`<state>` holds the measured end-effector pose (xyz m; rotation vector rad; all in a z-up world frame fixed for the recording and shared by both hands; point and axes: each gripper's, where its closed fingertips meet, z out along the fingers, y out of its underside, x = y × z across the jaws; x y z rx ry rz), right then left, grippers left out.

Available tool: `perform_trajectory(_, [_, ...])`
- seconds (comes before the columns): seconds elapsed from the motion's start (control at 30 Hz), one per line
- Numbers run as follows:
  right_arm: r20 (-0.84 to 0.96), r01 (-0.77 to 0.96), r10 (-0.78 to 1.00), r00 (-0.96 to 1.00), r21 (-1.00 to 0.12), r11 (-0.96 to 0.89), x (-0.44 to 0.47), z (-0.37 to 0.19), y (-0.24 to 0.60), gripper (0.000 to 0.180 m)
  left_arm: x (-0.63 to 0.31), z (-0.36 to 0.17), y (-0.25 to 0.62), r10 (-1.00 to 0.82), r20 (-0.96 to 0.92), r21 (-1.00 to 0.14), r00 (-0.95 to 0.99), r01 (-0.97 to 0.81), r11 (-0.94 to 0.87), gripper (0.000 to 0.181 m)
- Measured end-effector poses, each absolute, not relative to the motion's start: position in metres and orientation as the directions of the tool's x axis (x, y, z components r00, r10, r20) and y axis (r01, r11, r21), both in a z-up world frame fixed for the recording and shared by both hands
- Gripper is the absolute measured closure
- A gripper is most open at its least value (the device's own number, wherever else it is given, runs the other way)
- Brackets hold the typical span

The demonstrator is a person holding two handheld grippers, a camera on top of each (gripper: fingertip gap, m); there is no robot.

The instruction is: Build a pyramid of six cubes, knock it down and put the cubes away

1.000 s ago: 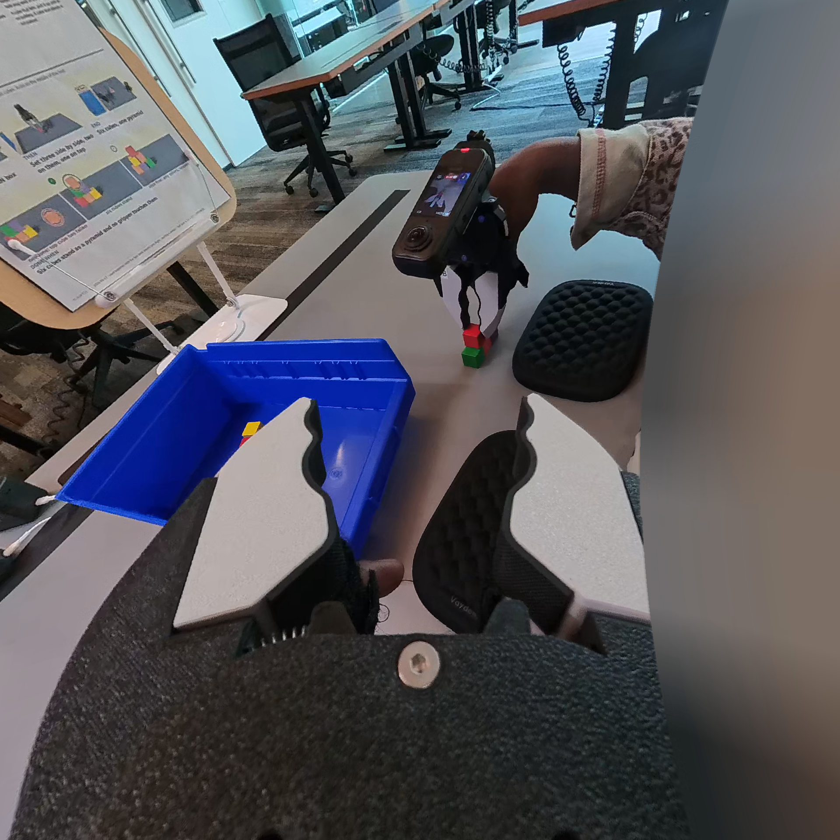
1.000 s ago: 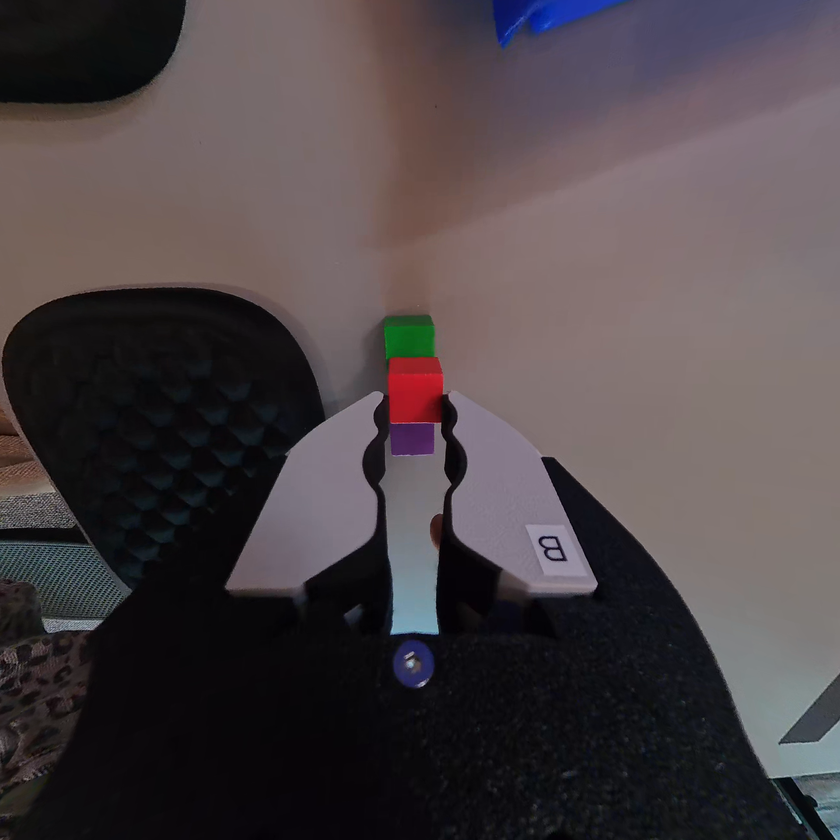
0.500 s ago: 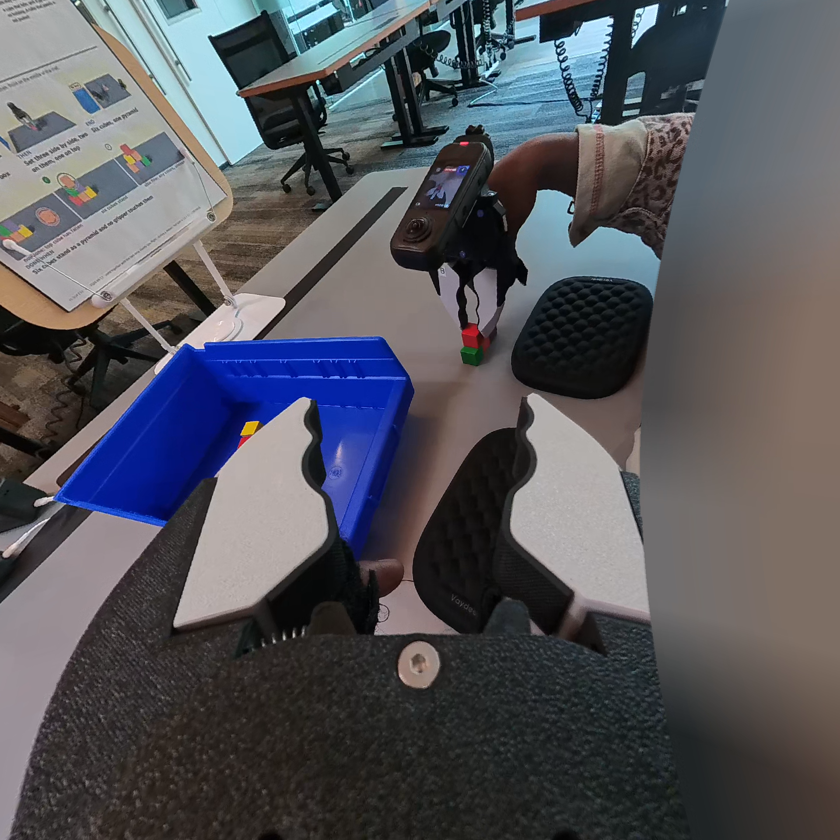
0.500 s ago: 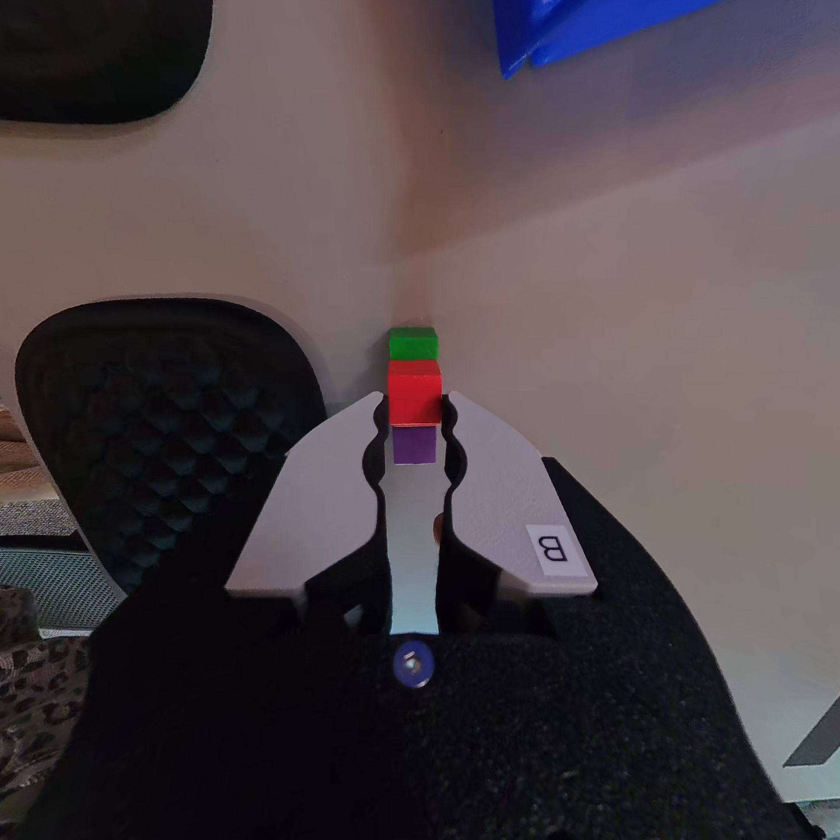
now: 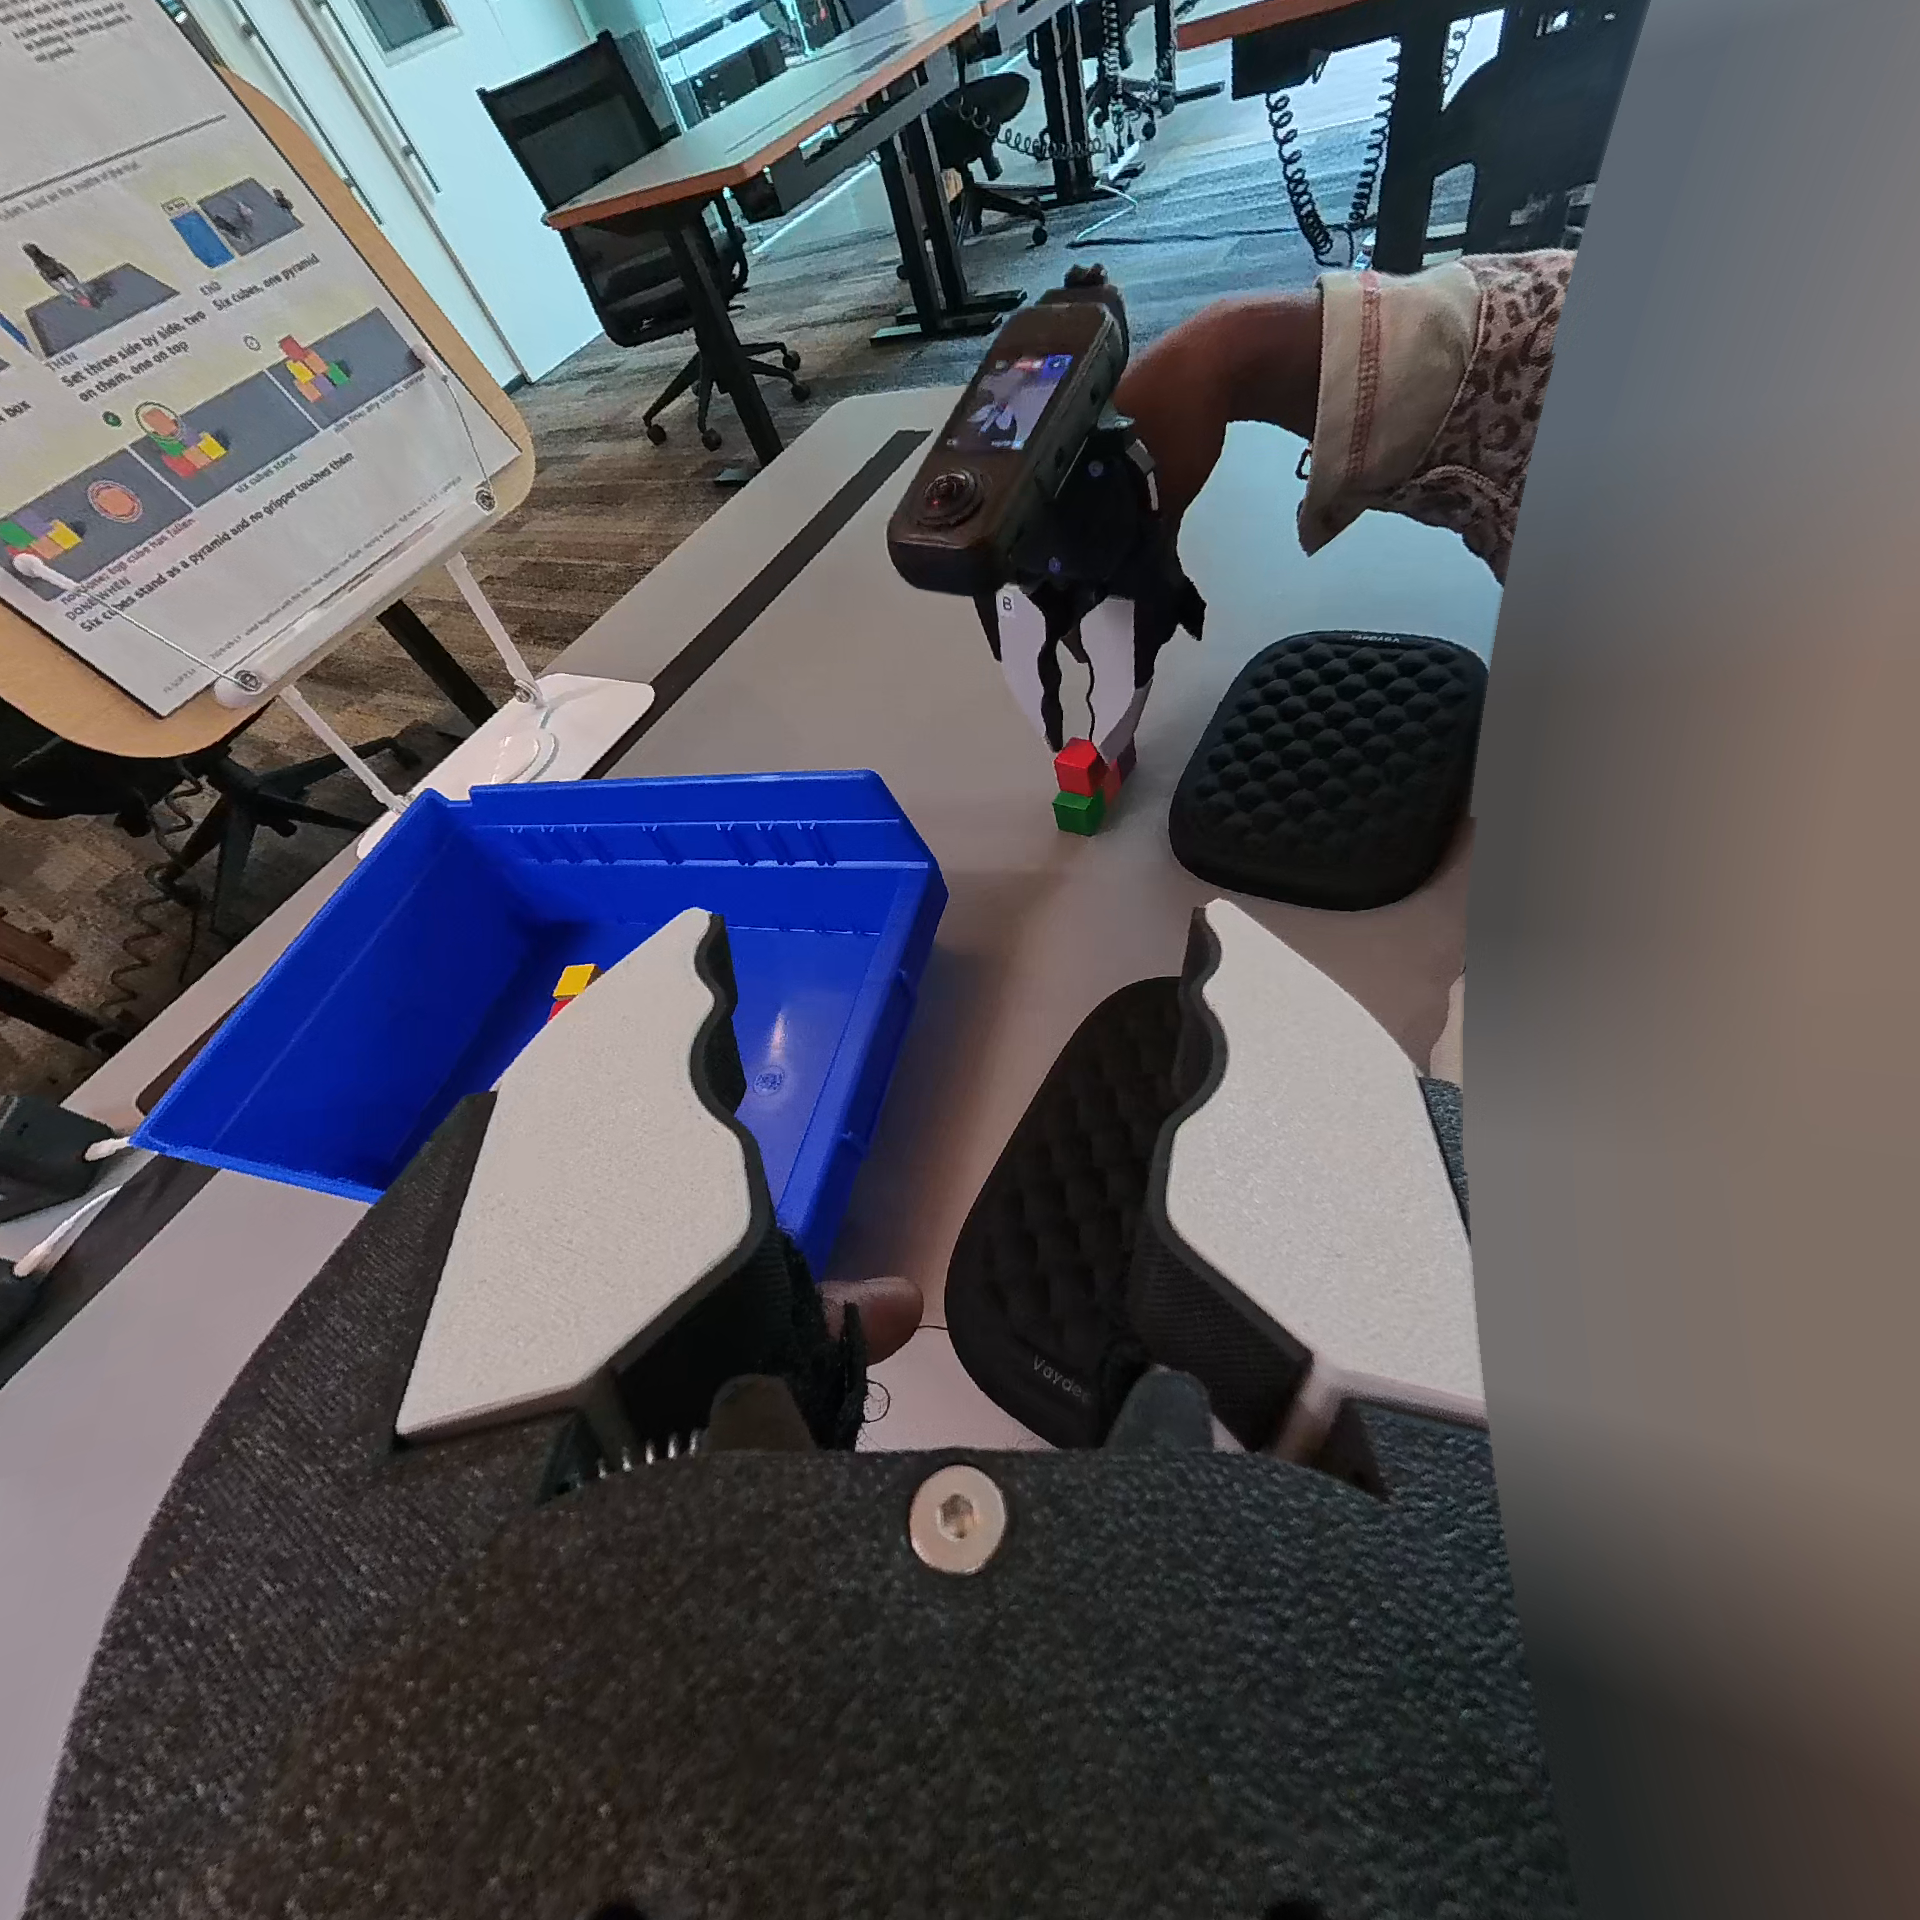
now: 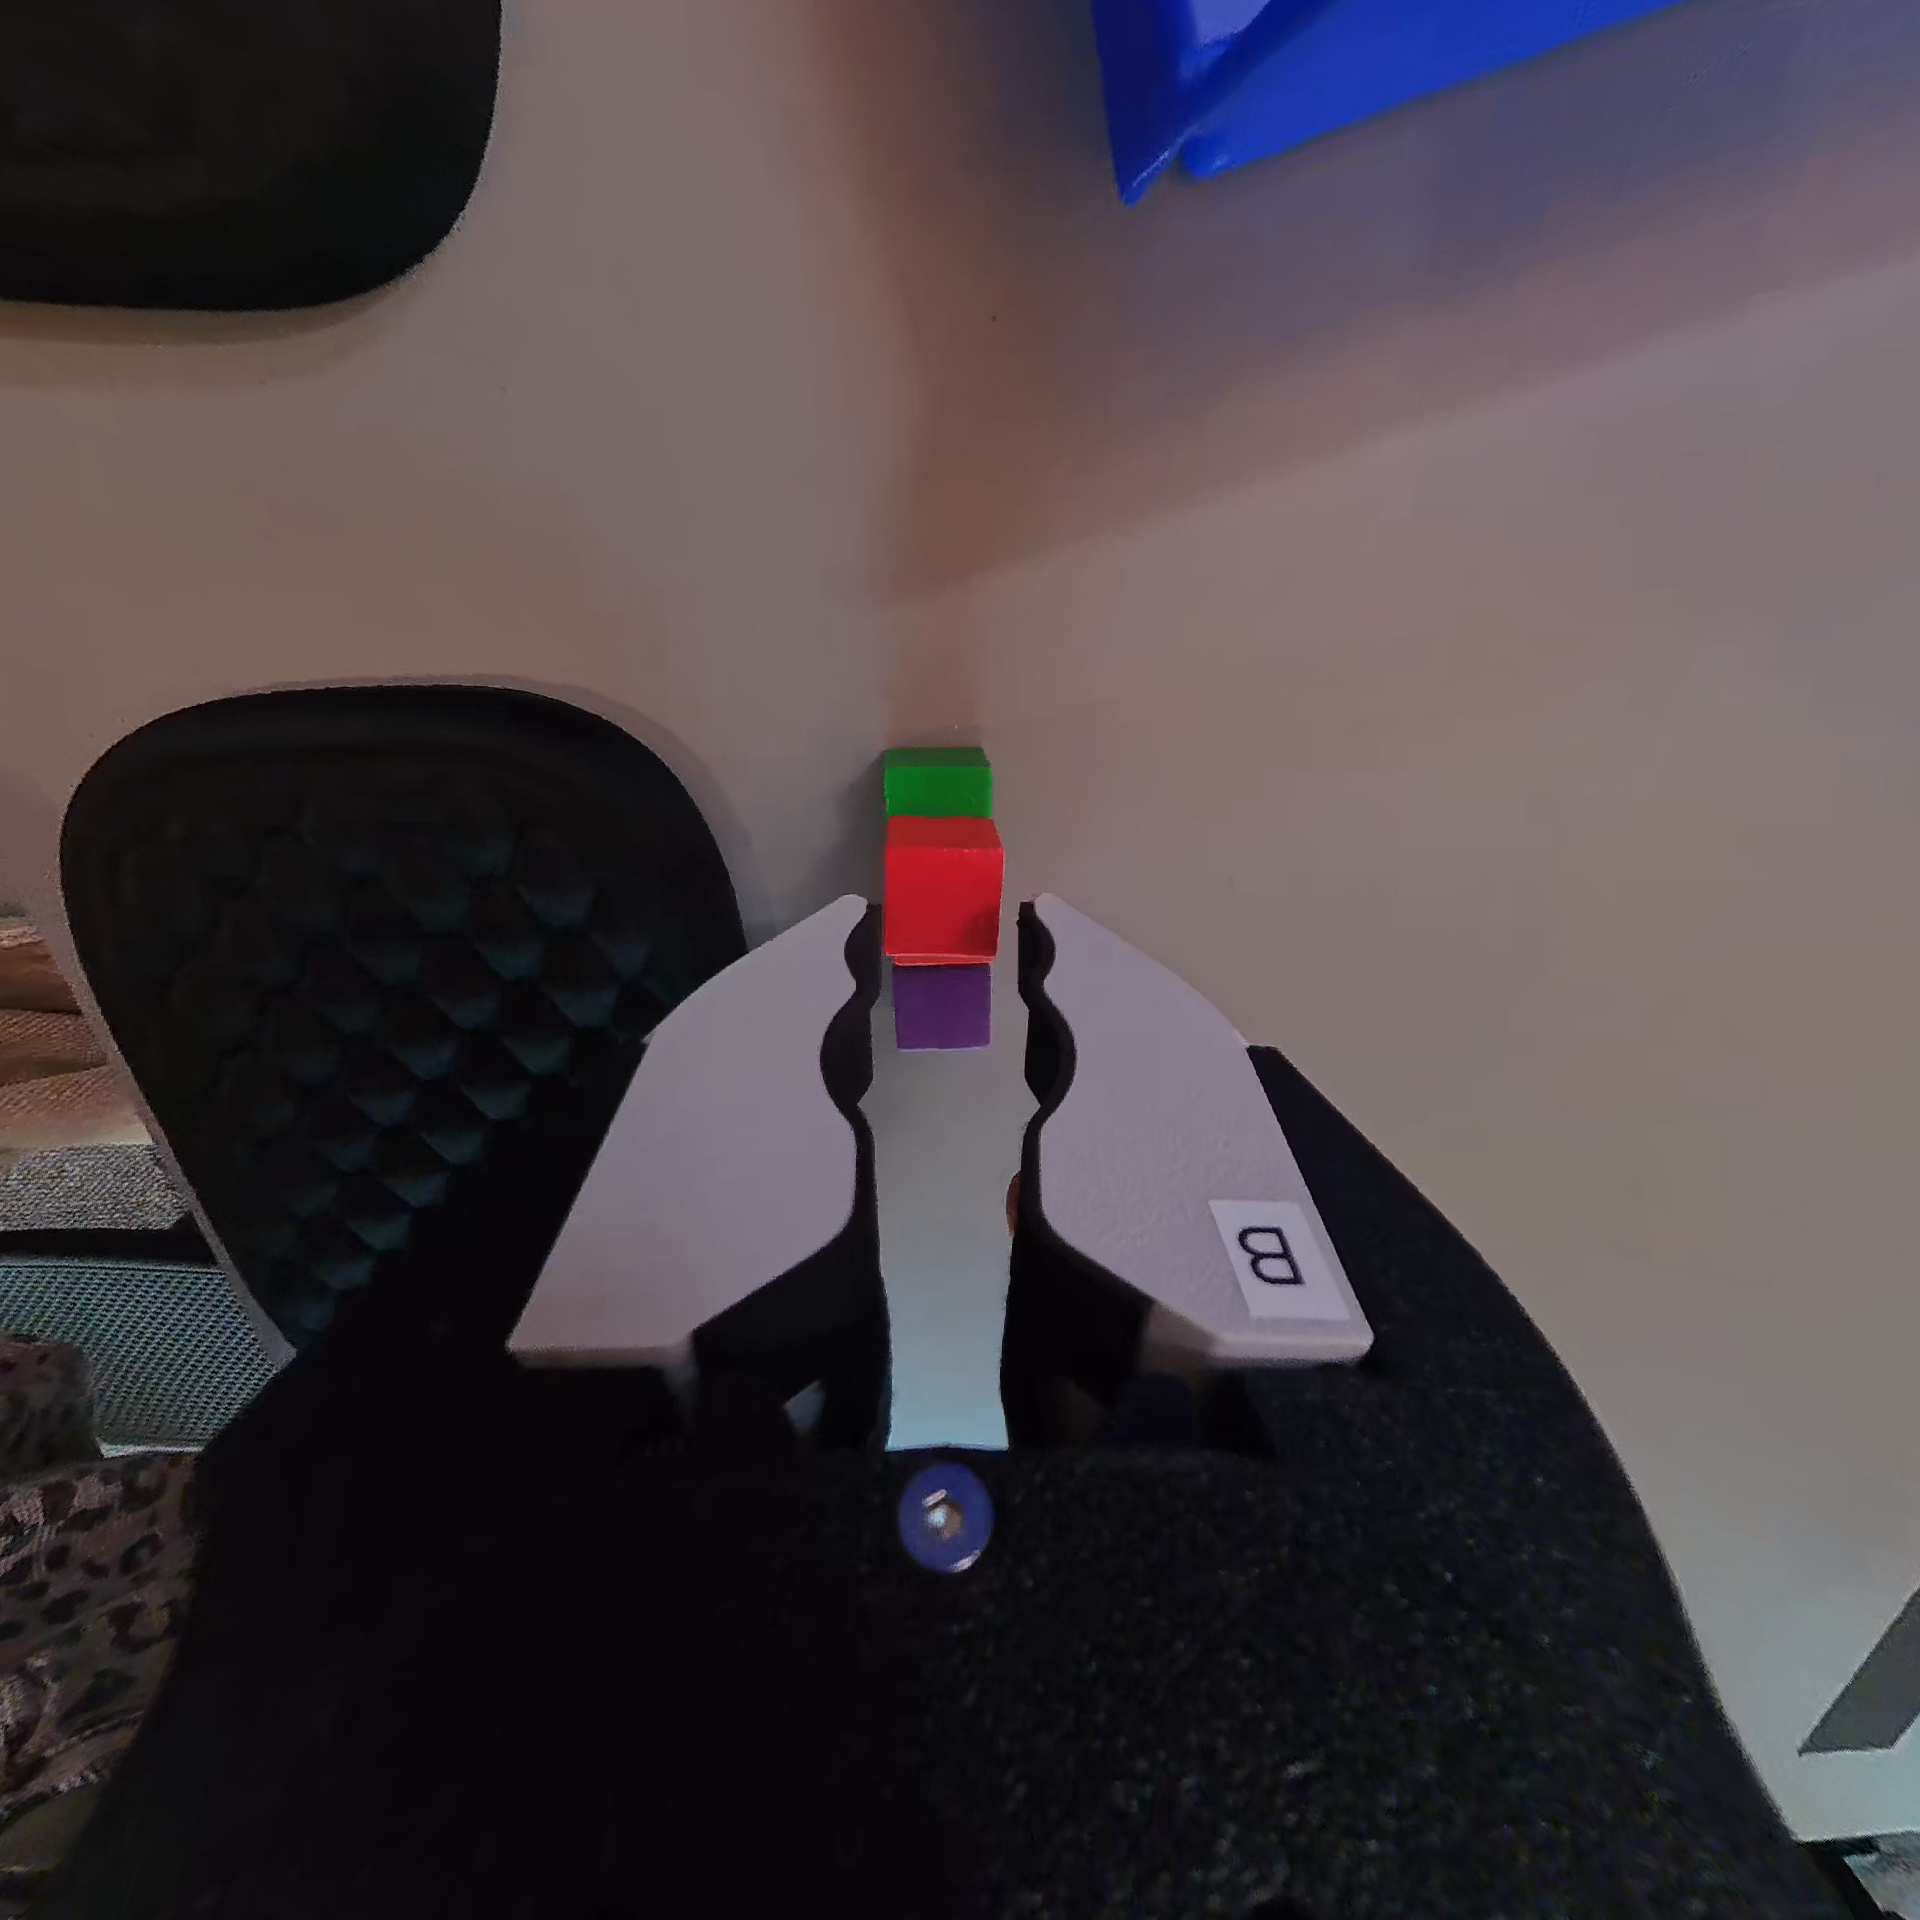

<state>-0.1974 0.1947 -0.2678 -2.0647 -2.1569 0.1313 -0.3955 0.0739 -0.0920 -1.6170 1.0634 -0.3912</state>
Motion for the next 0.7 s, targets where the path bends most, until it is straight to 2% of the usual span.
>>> perform_trajectory(0.17, [0.087, 0.975, 0.995, -0.042, -0.214, 0.060, -0.198, -0.235, 0.195, 0.147, -0.398, -0.092, 0.075, -0.792, -0.262, -0.904, 0.552, -0.427, 0.002, 0.098])
perform_trajectory(0.33, [0.197, 0.867, 0.972, -0.127, -0.454, 0.206, -0.246, -0.146, 0.200, 0.147, -0.402, -0.090, 0.074, -0.785, -0.258, -0.907, 0.564, -0.420, -0.003, 0.098])
perform_trajectory(0.4, [0.230, 0.818, 0.952, -0.201, -0.495, 0.293, -0.277, -0.123, 0.203, 0.147, -0.405, -0.090, 0.074, -0.778, -0.262, -0.907, 0.571, -0.422, -0.004, 0.098])
perform_trajectory(0.5, [0.281, 0.775, 0.900, -0.333, -0.462, 0.431, -0.329, -0.120, 0.219, 0.146, -0.412, -0.089, 0.072, -0.764, -0.270, -0.907, 0.586, -0.422, -0.003, 0.098])
perform_trajectory(0.7, [0.308, 0.768, 0.830, -0.465, -0.326, 0.551, -0.417, -0.170, 0.282, 0.149, -0.434, -0.088, 0.073, -0.729, -0.254, -0.919, 0.636, -0.393, -0.023, 0.098])
